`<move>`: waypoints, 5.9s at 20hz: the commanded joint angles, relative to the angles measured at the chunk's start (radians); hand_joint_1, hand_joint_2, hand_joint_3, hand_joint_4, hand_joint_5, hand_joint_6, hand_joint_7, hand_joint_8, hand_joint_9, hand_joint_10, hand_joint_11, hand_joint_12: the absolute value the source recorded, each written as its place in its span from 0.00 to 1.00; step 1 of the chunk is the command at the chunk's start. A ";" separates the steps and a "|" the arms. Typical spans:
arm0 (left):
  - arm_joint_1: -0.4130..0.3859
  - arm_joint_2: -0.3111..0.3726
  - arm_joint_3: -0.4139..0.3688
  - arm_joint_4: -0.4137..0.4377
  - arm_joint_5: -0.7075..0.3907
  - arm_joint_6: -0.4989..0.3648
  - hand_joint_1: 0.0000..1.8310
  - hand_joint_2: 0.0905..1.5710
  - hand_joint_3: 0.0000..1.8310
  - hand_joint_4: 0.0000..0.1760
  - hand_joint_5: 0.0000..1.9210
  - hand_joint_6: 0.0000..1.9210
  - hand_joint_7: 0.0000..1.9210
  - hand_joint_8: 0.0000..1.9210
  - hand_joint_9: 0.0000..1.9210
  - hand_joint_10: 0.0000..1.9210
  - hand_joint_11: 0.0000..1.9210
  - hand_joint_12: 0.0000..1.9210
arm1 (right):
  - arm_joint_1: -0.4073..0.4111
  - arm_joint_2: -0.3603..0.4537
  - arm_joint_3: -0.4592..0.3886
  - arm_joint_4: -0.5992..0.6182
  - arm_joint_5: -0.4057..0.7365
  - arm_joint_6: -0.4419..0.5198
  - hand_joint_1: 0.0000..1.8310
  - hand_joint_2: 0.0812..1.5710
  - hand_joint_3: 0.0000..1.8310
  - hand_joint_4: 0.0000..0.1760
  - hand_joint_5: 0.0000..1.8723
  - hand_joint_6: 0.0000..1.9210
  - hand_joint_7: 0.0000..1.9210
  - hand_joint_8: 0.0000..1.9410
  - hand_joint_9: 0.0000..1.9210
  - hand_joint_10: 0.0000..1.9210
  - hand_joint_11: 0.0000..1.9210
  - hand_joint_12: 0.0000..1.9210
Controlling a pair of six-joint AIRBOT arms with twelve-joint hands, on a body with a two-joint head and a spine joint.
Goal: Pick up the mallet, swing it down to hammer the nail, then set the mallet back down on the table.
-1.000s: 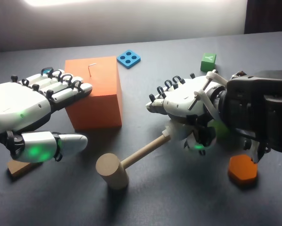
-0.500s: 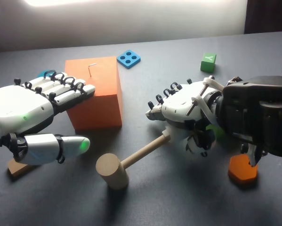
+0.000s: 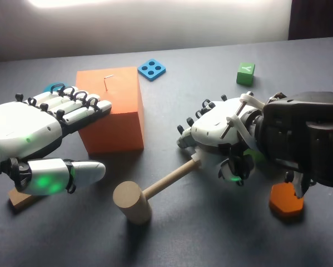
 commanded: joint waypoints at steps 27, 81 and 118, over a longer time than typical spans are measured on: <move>0.001 0.000 0.003 -0.017 -0.099 -0.011 0.00 0.81 0.00 0.00 0.04 0.01 0.01 0.00 0.00 0.00 0.00 0.00 | 0.044 0.073 -0.090 -0.034 -0.002 -0.033 0.24 0.98 0.01 0.00 0.69 1.00 0.80 1.00 0.86 1.00 0.93 1.00; 0.002 0.000 0.013 -0.017 -0.099 -0.015 0.00 0.81 0.00 0.00 0.05 0.00 0.03 0.00 0.01 0.00 0.00 0.00 | 0.054 0.075 0.020 -1.035 0.227 0.917 0.00 1.00 0.01 0.00 0.67 1.00 0.80 1.00 0.85 1.00 0.91 1.00; -0.197 0.159 -0.092 0.187 0.010 -0.124 0.00 0.81 0.00 0.00 0.05 0.00 0.04 0.00 0.02 0.00 0.00 0.00 | -0.194 -0.023 0.009 -1.538 0.184 0.944 0.11 0.78 0.00 0.00 0.52 0.93 0.57 0.98 0.60 1.00 0.62 1.00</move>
